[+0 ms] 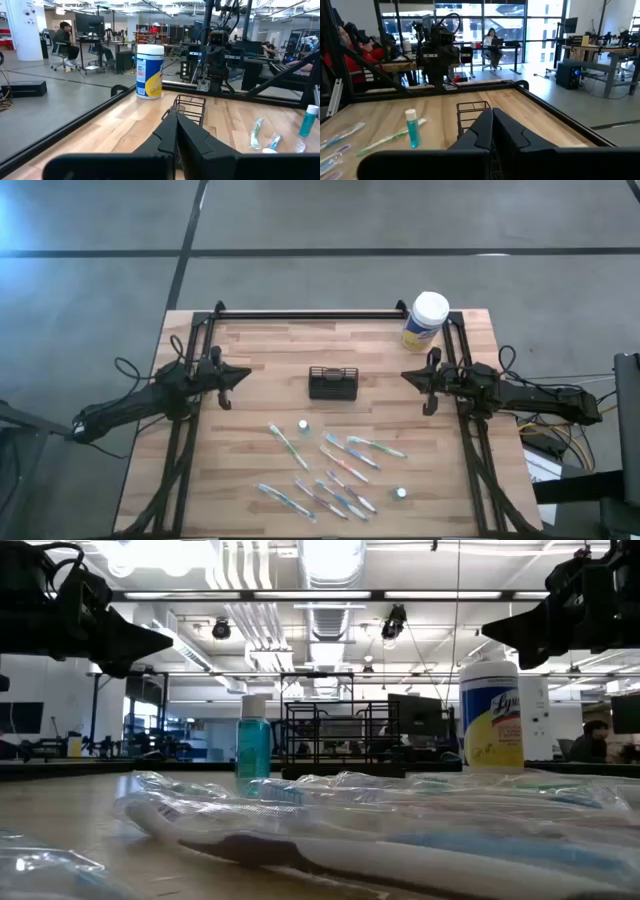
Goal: Pick & Place toothbrushing station
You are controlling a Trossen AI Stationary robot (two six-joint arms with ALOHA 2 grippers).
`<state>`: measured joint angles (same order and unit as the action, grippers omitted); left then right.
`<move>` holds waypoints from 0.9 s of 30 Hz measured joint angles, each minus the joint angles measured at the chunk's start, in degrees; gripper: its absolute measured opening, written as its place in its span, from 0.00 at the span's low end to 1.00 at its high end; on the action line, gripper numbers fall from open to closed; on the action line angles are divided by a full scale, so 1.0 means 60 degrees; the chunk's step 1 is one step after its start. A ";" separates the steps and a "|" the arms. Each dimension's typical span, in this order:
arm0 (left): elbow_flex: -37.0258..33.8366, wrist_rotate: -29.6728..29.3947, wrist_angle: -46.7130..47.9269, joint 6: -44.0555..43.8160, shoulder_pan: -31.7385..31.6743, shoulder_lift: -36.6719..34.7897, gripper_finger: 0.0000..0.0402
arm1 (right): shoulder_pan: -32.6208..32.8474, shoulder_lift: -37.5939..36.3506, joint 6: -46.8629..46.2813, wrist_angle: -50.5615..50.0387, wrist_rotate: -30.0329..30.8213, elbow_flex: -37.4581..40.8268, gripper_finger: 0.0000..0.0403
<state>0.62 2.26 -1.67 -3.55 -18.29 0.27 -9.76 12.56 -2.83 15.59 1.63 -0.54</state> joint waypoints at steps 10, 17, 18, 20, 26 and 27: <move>0.0000 0.0000 0.0000 0.0004 0.0002 0.0000 0.03 | 0.0000 -0.0004 0.0036 -0.0004 0.0000 0.0000 0.02; 0.0000 0.0000 0.0004 0.0005 0.0000 0.0000 0.03 | 0.0000 -0.0004 0.0056 -0.0011 -0.0002 0.0000 0.02; 0.0000 0.0000 0.0004 0.0005 -0.0001 0.0000 0.03 | 0.0000 -0.0004 0.0080 -0.0011 0.0000 0.0000 0.02; 0.0000 0.0000 0.0004 0.0007 0.0002 0.0000 0.03 | 0.0000 -0.0003 0.0114 -0.0021 -0.0004 0.0000 0.02; 0.0000 0.0000 0.0004 0.0007 -0.0001 0.0000 0.03 | 0.0000 0.0007 0.0130 -0.0014 -0.0015 0.0000 0.02; 0.0000 0.0000 0.0001 0.0007 0.0002 0.0000 0.03 | 0.0000 0.0007 0.0019 0.0024 -0.0015 0.0000 0.02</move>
<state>0.62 2.26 -1.67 -3.51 -18.28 0.27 -9.76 12.60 -2.72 15.74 1.54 -0.54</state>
